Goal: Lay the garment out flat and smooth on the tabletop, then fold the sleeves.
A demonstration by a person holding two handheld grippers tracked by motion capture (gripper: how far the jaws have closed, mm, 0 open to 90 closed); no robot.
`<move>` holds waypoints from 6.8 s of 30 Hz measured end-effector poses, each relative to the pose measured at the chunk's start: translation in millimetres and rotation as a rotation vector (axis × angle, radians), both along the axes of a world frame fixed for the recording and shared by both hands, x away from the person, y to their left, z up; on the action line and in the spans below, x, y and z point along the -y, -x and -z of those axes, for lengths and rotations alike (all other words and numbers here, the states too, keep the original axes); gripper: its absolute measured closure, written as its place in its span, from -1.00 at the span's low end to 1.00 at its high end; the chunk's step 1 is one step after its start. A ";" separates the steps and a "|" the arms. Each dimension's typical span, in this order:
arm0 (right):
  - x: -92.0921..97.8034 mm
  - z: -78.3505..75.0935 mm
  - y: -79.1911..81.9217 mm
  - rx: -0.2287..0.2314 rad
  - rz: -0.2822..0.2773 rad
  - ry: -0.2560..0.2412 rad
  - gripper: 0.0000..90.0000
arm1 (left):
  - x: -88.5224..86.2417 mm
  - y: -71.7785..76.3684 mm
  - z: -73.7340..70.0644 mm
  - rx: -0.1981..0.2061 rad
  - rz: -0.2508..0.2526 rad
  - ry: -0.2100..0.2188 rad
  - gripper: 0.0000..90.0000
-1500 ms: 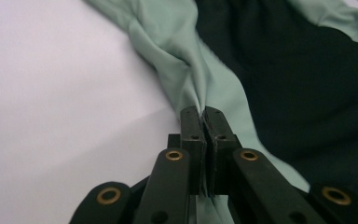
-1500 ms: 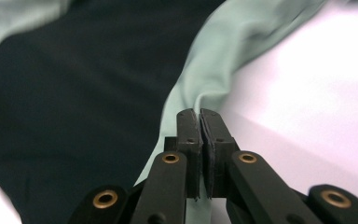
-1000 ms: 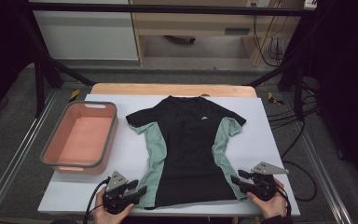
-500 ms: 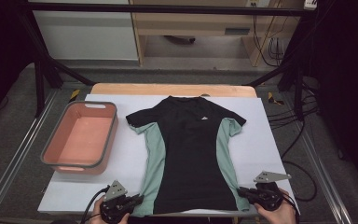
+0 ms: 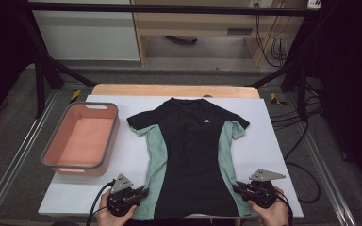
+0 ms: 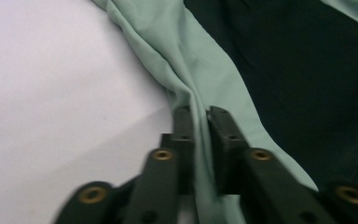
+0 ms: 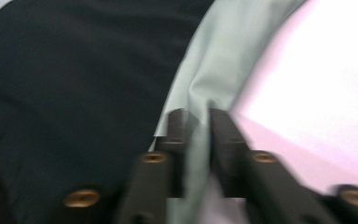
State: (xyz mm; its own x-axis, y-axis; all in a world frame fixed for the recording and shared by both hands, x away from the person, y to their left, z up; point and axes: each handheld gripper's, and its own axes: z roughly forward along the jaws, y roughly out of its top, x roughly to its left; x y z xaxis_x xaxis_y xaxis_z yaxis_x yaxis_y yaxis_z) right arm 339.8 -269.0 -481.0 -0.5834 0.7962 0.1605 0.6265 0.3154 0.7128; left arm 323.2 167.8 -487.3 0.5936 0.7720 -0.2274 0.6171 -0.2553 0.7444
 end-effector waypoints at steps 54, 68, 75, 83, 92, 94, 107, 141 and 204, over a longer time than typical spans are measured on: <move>52.6 -26.5 -154.9 0.224 0.391 0.118 0.83 | -1.8 -22.8 -3.6 0.036 0.008 -0.049 0.94; 31.1 0.2 -165.6 0.115 0.353 0.119 1.00 | -6.8 -22.1 -2.3 0.016 0.013 -0.012 0.94; 42.9 -2.7 -163.1 0.141 0.357 0.186 1.00 | -13.4 -23.9 -4.9 0.013 -0.002 -0.008 0.94; 41.8 -4.3 -148.8 0.174 0.343 0.110 0.62 | -11.3 -23.0 -10.7 0.050 0.007 -0.013 0.72; 18.4 -16.0 -110.9 0.217 0.244 -0.008 -0.07 | -10.3 -29.3 -21.0 0.119 0.007 0.023 0.05; 15.5 -18.1 -103.7 0.209 0.235 -0.028 -0.28 | -8.3 -32.5 -23.4 0.124 0.007 0.027 -0.08; 9.6 -16.6 -71.6 0.193 0.205 -0.095 -0.73 | 7.4 -52.2 -32.9 0.145 0.076 0.069 -0.62; 3.7 -22.0 -54.5 0.189 0.142 -0.199 -0.76 | 21.8 -110.6 -74.0 0.147 0.059 0.051 -0.92; -0.7 -15.6 -51.1 0.199 0.121 -0.144 -0.82 | -0.2 -238.7 -31.5 0.050 -0.254 -0.160 -0.38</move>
State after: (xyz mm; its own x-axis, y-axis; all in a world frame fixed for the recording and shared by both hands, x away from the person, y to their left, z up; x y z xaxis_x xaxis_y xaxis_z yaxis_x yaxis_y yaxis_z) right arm 390.9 -268.3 -465.4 -0.5167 0.8395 0.1684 0.4965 0.1335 0.8577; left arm 561.9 168.0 -455.8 0.3845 0.9207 -0.0665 0.6396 -0.2138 0.7383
